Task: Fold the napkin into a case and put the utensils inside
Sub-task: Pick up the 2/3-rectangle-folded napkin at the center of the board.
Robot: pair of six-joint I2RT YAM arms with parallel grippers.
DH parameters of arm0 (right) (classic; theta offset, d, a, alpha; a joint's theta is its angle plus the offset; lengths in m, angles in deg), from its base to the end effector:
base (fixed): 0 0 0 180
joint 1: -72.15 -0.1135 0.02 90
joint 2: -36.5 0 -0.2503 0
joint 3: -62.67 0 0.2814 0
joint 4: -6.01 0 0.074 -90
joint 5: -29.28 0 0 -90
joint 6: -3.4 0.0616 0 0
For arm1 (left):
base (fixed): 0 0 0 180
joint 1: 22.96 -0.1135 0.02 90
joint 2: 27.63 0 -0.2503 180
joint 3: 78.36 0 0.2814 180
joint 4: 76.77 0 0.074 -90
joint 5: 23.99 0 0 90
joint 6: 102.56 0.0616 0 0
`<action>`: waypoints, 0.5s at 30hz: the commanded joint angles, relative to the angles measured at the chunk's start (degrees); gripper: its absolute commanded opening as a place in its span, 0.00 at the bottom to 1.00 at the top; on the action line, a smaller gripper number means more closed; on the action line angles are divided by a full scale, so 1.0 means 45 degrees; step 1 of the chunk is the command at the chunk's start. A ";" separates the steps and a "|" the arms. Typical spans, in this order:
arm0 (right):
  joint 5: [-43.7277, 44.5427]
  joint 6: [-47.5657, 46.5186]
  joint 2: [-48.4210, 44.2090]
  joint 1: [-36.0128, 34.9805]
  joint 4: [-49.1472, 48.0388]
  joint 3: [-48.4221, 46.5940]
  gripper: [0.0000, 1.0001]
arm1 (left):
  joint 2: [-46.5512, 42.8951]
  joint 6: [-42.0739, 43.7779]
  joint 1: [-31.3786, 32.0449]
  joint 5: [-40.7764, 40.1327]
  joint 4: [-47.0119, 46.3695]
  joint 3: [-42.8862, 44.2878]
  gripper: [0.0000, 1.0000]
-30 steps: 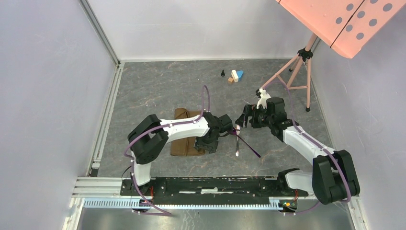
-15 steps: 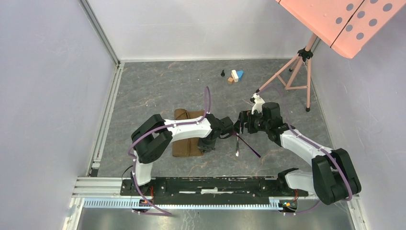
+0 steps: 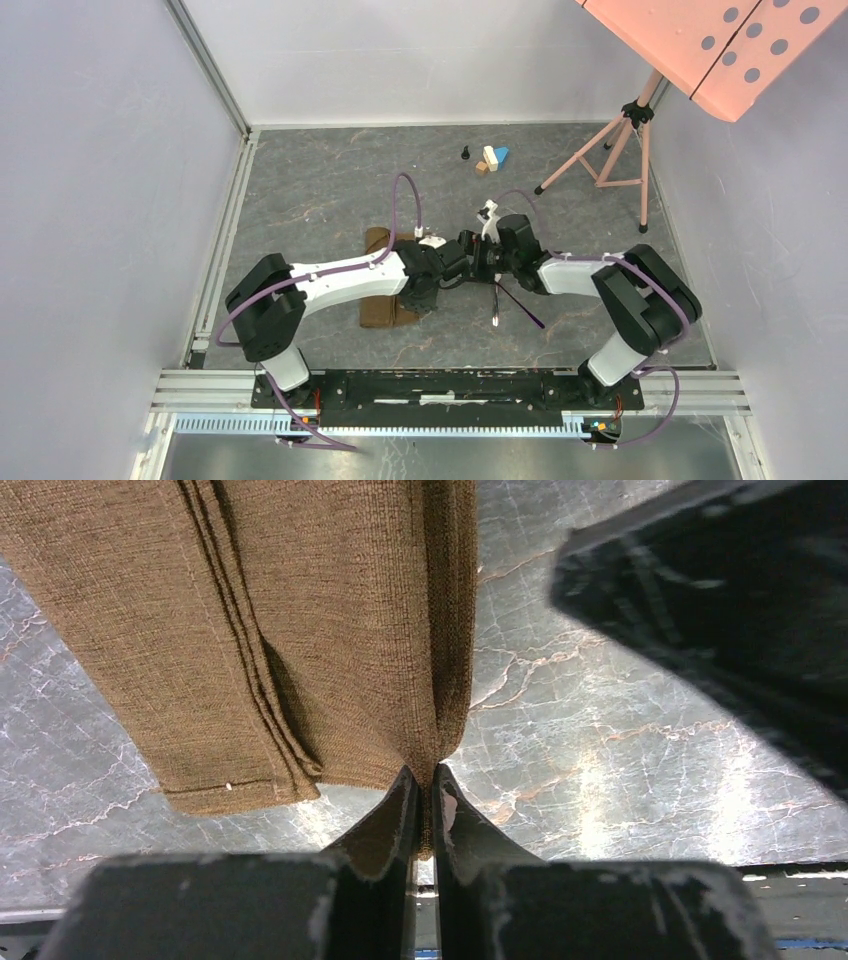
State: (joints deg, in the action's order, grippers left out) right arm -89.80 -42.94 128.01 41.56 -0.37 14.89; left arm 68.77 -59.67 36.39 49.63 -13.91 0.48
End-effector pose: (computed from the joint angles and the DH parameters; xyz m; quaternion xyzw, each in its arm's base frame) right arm 0.2702 0.1945 0.0916 -0.0119 0.8746 0.4385 0.2064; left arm 0.1874 -0.2822 0.1461 0.0933 0.9820 0.0188 0.1632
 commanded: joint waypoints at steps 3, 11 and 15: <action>0.0690 0.2706 0.1183 -0.0951 -0.2140 -0.0996 0.92 | -0.0644 -0.0468 -0.0067 -0.0273 -0.0490 -0.0309 0.09; 0.1581 0.3284 0.2327 -0.1577 -0.2591 -0.1026 0.78 | -0.0945 -0.0312 -0.0075 -0.0255 -0.0500 -0.0291 0.08; 0.1668 0.3287 0.2826 -0.1621 -0.2965 -0.1191 0.73 | -0.0997 -0.0172 -0.0090 -0.0222 -0.0493 -0.0127 0.08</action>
State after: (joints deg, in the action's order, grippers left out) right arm -84.64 -29.17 138.17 34.63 -10.56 11.13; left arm 67.11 -59.65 36.26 49.61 -14.98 -1.07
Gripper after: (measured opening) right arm 0.744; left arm 0.116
